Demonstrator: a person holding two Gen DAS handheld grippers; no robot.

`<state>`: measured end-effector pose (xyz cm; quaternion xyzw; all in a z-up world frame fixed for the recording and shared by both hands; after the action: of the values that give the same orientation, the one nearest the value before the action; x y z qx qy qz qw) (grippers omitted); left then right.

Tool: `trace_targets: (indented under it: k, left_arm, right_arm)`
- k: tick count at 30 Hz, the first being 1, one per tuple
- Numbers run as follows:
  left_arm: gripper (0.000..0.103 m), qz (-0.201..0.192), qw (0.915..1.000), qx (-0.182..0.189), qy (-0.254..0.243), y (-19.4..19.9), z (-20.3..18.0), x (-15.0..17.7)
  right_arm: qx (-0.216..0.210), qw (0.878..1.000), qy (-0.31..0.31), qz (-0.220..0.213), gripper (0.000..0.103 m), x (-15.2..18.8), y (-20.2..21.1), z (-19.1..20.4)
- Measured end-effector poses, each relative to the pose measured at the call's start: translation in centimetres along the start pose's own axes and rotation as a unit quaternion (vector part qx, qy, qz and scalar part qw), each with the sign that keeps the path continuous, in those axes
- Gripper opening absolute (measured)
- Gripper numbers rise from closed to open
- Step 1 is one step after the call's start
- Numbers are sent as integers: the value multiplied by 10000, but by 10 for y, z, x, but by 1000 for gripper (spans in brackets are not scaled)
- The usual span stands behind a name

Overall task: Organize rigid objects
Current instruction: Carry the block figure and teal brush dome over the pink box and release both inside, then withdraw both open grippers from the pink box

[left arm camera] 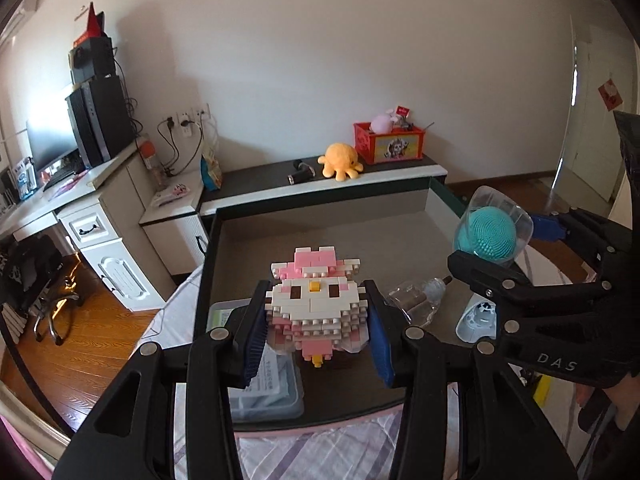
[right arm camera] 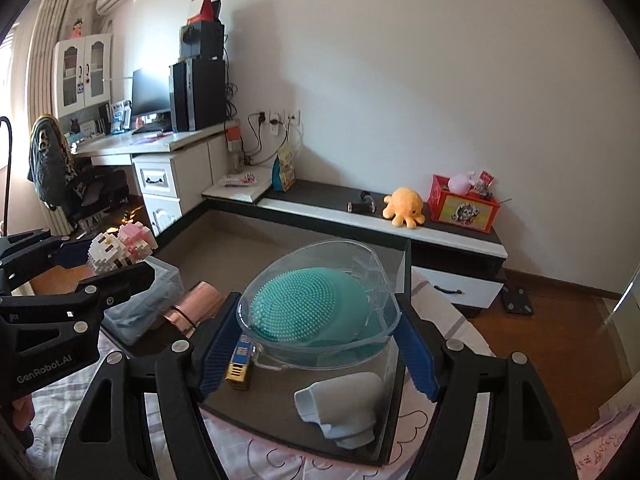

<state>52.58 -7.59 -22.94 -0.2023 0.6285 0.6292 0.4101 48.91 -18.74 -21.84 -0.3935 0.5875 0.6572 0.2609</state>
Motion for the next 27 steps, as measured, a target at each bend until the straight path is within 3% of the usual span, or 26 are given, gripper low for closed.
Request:
trace_targets:
  k: [9, 11, 13, 14, 19, 24, 27]
  left_arm:
    - [45, 280, 9988, -165, -378, -42, -22, 5]
    - [52, 326, 9983, -222, -430, -43, -22, 7]
    - [75, 299, 9983, -263, -414, -40, -19, 8]
    - [79, 248, 9985, -304, -374, -36, -17, 8]
    - [103, -223, 9989, -386, -115, 5, 1, 6]
    - [103, -764, 9947, -513, 451, 75, 28, 9]
    - [103, -1274, 9863, -774, 705, 130, 39, 15]
  right_arm:
    - [314, 9969, -54, 713, 74, 20, -58, -26]
    - [221, 9975, -114, 668, 74, 19, -57, -27]
    - [236, 9976, -102, 641, 74, 17, -57, -26]
    - [221, 9977, -110, 631, 75, 17, -55, -25]
    - [224, 9990, -287, 271, 81, 8, -23, -28]
    - [136, 9986, -459, -226, 83, 1, 38, -19]
    - [82, 9966, -507, -641, 86, -2, 86, -6]
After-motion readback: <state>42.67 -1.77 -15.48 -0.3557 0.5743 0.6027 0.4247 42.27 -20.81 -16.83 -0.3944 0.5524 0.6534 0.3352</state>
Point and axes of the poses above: each gripper's, at about its wrist camera, not at the fingertips, and y roughly against the way its jaws point, z to its left, x to its underside, the point moved 8 cm from there along -y, roughly the way its jaws point, and after that the axes turned 4 degrees about -x, right-handed, at the moved point
